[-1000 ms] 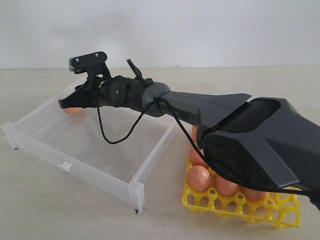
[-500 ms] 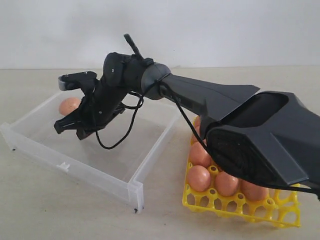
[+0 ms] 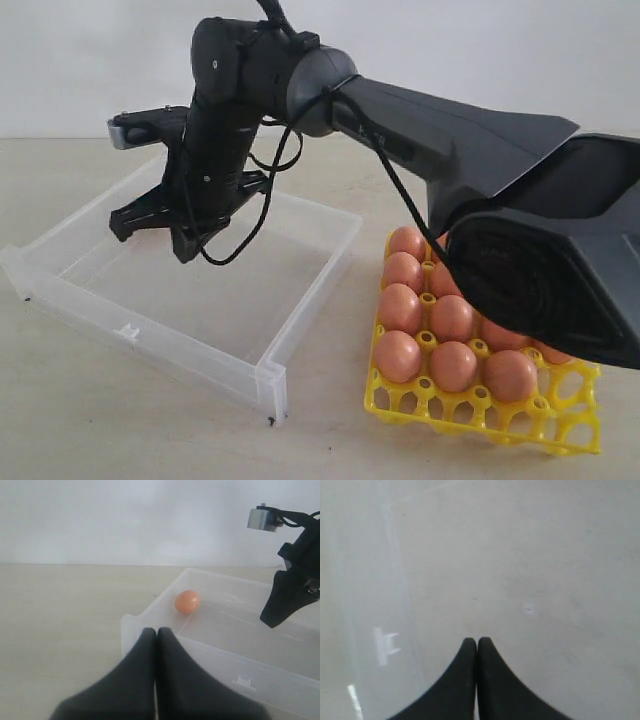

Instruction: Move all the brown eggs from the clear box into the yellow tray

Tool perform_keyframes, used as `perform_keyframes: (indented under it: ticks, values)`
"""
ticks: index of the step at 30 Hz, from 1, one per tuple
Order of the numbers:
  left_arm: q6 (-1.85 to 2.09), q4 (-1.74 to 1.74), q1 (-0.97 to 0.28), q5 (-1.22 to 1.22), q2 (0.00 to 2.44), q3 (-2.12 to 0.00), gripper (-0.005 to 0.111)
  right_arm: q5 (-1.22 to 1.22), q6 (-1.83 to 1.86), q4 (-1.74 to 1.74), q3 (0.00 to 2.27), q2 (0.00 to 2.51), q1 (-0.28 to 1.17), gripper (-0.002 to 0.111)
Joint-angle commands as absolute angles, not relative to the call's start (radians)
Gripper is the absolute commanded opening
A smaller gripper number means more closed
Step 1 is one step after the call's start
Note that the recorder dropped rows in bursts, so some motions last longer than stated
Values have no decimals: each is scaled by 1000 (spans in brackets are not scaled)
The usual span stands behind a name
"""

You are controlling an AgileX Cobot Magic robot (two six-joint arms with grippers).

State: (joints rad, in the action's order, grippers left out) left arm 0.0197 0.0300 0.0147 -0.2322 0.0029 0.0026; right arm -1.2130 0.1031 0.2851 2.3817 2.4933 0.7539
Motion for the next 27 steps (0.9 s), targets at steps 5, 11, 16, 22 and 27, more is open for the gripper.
perform_keyframes:
  ticks: [5,11,16,22,27]
  values:
    - [20,35,11,-232,0,0,-4,-1221,58,7,2114,2330,818,0]
    - [20,35,11,-232,0,0,-4,-1221,68,-125,1874,2265,800,0]
    - [20,35,11,-232,0,0,-4,-1221,102,-50,1724,2220,800,0]
    - [20,35,11,-232,0,0,-4,-1221,157,-48,1667,2140,800,0]
    - [20,35,11,-232,0,0,-4,-958,221,-84,1667,2109,800,0]
